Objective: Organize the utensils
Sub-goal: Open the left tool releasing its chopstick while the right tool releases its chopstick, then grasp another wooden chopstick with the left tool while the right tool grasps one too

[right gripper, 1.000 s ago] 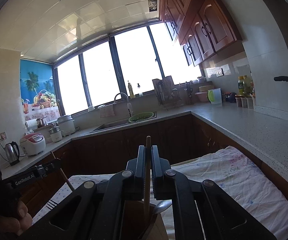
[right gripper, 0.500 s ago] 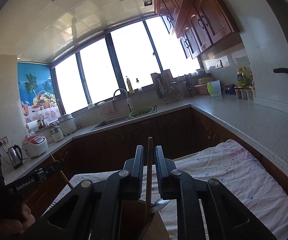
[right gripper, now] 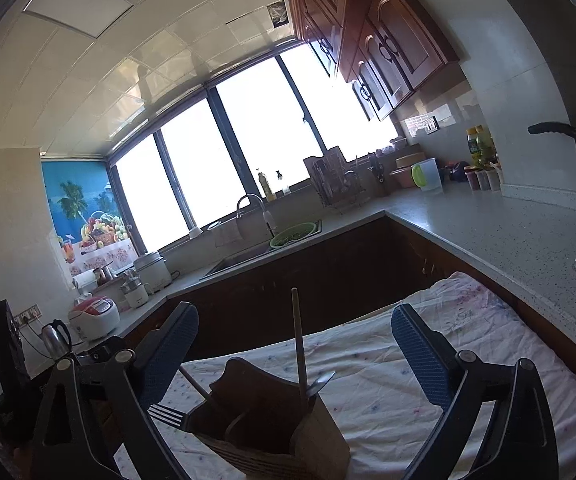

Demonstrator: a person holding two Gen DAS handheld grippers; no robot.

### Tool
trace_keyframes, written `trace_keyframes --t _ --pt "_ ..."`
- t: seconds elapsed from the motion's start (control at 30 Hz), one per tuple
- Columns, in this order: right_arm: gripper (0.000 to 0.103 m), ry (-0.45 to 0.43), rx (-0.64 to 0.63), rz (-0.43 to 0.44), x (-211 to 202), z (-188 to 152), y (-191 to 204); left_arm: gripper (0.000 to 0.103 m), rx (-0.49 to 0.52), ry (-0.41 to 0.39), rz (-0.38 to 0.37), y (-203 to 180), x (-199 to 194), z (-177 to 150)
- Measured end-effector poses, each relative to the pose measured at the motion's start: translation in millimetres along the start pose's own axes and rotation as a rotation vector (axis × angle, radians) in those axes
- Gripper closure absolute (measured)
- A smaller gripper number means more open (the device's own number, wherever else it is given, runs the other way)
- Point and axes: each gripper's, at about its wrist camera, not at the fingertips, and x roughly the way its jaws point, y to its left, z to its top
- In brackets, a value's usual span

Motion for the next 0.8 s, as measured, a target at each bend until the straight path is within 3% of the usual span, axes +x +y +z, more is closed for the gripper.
trace_keyframes --t 0.37,0.8 --pt "0.002 0.142 0.027 -0.002 -45 -51 -9 0.024 -0.055 0.125 0.032 22 -43 -68" --pt "0.002 0.312 0.053 -0.030 -74 -124 -20 0.024 -0.046 0.280 0.063 30 -65 -142"
